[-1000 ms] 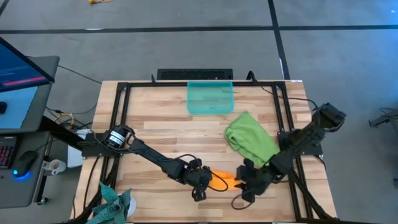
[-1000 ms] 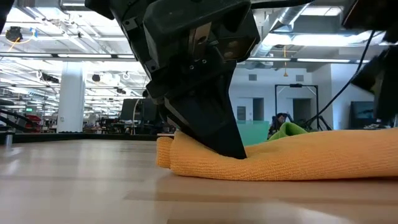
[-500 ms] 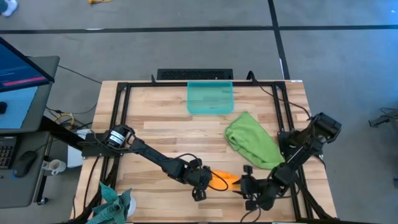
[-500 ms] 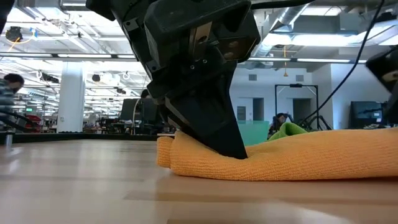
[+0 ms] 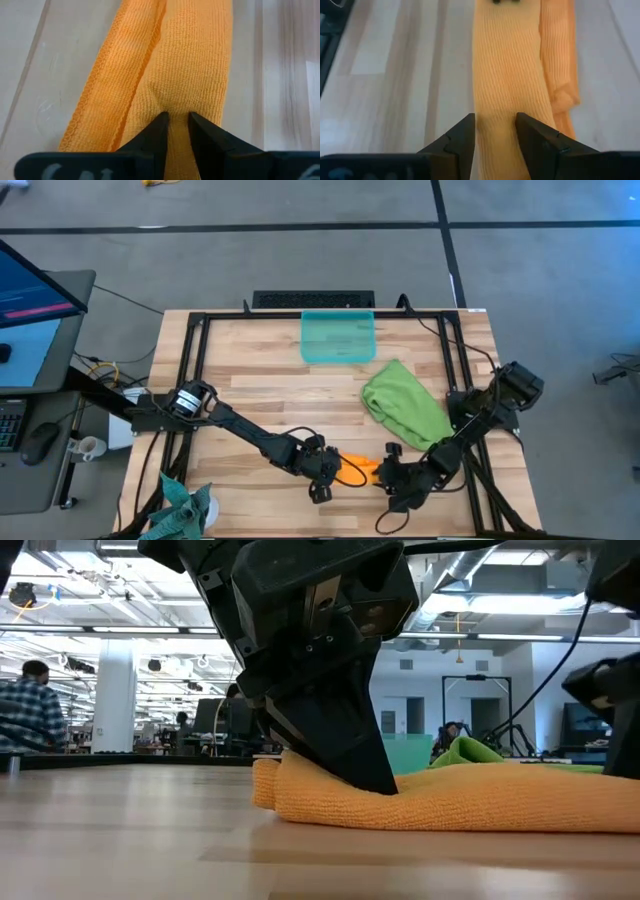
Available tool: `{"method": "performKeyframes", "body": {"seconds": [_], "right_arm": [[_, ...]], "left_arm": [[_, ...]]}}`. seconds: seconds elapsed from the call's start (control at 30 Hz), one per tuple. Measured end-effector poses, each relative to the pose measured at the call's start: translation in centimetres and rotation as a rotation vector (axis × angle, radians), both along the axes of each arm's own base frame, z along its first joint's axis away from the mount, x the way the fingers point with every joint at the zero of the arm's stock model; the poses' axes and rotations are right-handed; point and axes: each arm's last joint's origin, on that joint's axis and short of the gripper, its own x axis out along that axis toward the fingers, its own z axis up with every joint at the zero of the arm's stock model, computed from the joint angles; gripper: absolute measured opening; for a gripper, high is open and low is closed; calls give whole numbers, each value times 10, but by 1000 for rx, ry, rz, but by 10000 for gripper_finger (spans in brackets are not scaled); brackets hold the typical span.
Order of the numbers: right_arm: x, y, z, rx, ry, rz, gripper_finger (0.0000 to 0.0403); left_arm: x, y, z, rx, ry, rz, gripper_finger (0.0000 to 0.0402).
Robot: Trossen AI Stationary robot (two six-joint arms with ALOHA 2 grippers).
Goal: Roll microfiber towels into tight, uniform cylinder then place into a basket
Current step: Put the rolled orange microfiber towel into the blue bin
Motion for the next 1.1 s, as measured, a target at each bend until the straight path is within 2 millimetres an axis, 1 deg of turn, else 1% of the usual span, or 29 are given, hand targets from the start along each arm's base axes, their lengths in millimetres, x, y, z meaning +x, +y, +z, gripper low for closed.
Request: {"method": "performKeyframes", "body": {"seconds": [0.17, 0.27, 0.4, 0.57, 0.67, 0.77, 0.83, 0.97, 1.1], "right_arm": [[2, -6, -2, 71, 82, -69, 166], [4, -8, -1, 89, 85, -85, 163], [2, -8, 5, 98, 75, -63, 156], [-12, -9, 23, 82, 92, -28, 144], [-23, -10, 37, 77, 83, -18, 134], [-32, -9, 49, 54, 10, -33, 124], [-35, -6, 53, 25, -61, -54, 119], [-38, 0, 49, 11, -144, -124, 118], [-28, -3, 42, 53, -148, -228, 129]], "left_arm": [[0, 0, 0, -1, 0, 1, 76], [0, 0, 0, -3, 0, 3, 76], [0, 0, 0, -11, 4, 5, 76], [0, 0, 0, -14, 5, 4, 76], [0, 0, 0, -14, 6, 4, 76], [0, 0, 0, -15, 6, 4, 76], [0, 0, 0, -16, 6, 3, 76], [0, 0, 0, -16, 6, 3, 76], [0, 0, 0, -17, 6, 2, 76]]}}
